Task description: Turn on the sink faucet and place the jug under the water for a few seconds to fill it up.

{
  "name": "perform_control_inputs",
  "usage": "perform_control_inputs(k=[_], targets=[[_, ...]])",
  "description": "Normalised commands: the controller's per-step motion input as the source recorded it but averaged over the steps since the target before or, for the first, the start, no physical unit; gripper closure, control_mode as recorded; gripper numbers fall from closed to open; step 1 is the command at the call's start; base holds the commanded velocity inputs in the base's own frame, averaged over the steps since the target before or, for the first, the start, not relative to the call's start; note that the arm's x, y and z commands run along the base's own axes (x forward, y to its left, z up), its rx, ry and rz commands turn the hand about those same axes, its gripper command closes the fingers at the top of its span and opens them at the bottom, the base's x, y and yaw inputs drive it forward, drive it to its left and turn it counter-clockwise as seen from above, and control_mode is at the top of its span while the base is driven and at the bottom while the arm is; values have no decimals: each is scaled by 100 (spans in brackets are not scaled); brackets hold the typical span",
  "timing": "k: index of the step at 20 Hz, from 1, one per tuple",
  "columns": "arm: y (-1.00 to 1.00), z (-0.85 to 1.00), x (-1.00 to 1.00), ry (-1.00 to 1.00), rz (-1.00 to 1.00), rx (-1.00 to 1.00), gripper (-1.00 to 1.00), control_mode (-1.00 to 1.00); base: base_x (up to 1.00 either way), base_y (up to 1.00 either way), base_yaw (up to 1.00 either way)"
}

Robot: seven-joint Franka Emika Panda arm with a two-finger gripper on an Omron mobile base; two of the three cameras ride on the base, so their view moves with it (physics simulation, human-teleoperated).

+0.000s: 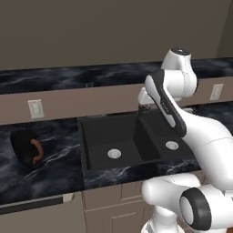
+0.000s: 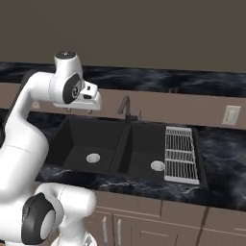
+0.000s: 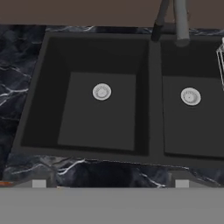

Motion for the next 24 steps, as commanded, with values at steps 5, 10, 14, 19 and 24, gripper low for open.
perform_control_inputs(k=[5, 10, 14, 19, 24], targets=[[0, 0, 0, 0, 0, 0, -100, 100, 5, -46, 0], [0, 0, 0, 0, 0, 0, -100, 100, 17, -18, 0], [0, 0, 0, 0, 0, 0, -100, 100, 43, -4, 0], [0, 0, 0, 0, 0, 0, -100, 100, 38, -3, 0], [0, 0, 0, 0, 0, 0, -100, 100, 13, -7, 0]])
